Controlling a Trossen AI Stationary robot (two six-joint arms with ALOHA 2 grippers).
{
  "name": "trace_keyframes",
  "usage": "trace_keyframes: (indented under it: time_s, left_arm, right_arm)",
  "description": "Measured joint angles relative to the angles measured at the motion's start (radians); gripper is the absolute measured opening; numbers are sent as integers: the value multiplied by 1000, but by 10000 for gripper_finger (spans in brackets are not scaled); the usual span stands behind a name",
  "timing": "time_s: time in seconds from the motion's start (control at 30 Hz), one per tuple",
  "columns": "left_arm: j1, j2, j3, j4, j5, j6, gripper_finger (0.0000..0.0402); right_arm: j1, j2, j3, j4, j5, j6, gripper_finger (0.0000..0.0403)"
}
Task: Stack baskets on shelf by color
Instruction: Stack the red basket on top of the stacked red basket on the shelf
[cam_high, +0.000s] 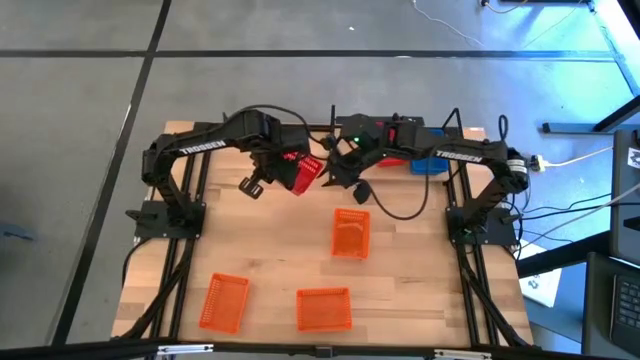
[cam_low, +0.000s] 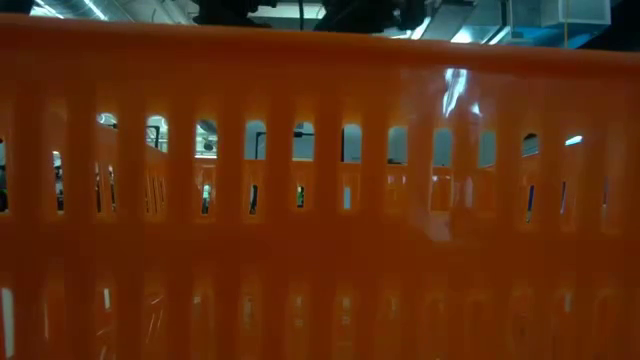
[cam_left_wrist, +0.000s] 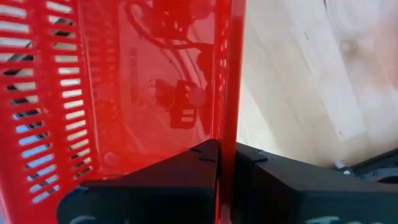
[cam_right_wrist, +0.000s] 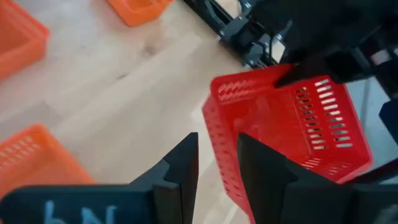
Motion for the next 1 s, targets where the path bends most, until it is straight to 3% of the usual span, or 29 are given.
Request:
trace_keyframes:
  time_s: [0.47,1.0]
  left_arm:
    - [4,-2,0,-1,61,-31,0]
    - [4,-4,1,10,77,-49,0]
  right_arm:
    - [19,69,0,63,84,-30,113]
    - [30,145,-2,101,106,-51,106]
